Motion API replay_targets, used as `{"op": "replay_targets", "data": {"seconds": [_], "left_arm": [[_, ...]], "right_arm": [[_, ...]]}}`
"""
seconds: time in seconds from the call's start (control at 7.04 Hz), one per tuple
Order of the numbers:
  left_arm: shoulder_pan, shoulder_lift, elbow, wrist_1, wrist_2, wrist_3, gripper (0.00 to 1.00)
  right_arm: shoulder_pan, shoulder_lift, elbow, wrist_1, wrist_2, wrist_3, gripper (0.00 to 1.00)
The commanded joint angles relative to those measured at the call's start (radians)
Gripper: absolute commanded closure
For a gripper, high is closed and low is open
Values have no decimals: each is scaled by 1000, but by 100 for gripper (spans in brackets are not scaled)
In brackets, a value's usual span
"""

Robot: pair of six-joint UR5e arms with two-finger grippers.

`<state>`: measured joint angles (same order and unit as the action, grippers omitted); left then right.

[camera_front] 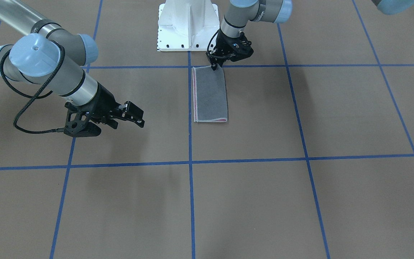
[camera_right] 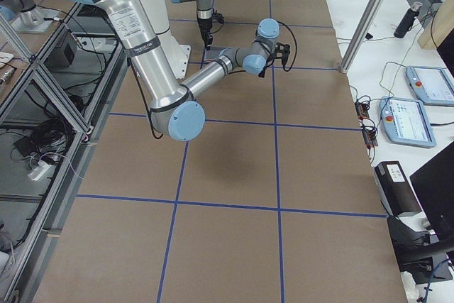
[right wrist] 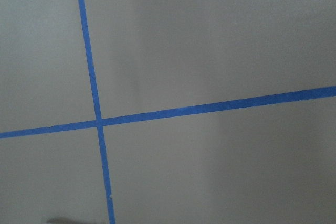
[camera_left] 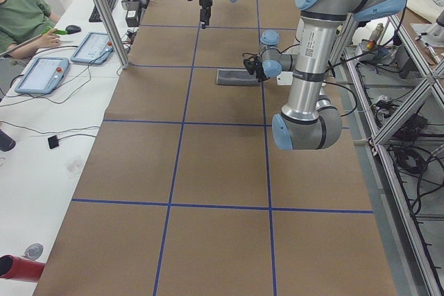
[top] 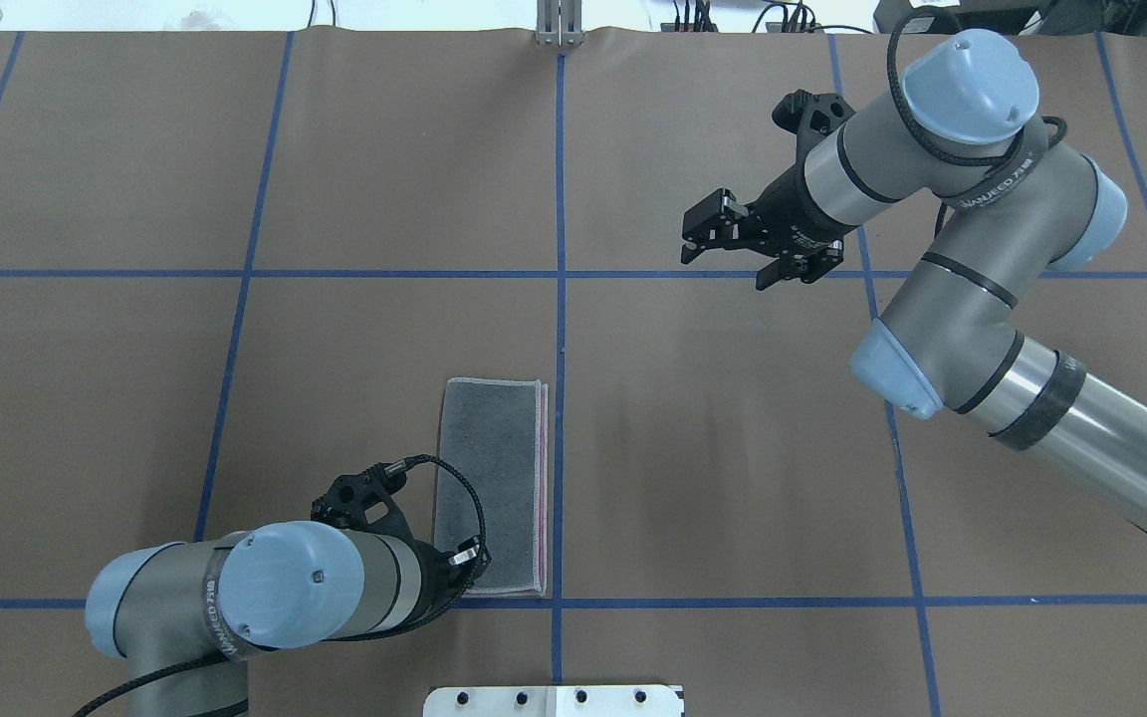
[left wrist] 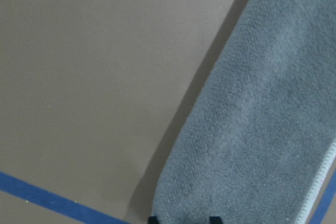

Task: Fold towel twice with both arms
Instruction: 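Grasp the near end of the grey strip with the left gripper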

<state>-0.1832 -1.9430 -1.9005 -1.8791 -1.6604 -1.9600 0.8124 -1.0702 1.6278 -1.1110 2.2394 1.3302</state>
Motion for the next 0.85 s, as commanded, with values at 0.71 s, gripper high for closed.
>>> {"op": "replay_targets", "data": {"seconds": [0.71], "left_arm": [[-115,-28,-51,9,-9,4,100]], "right_arm": [[-13,-2,0,2,-4,0,0]]}}
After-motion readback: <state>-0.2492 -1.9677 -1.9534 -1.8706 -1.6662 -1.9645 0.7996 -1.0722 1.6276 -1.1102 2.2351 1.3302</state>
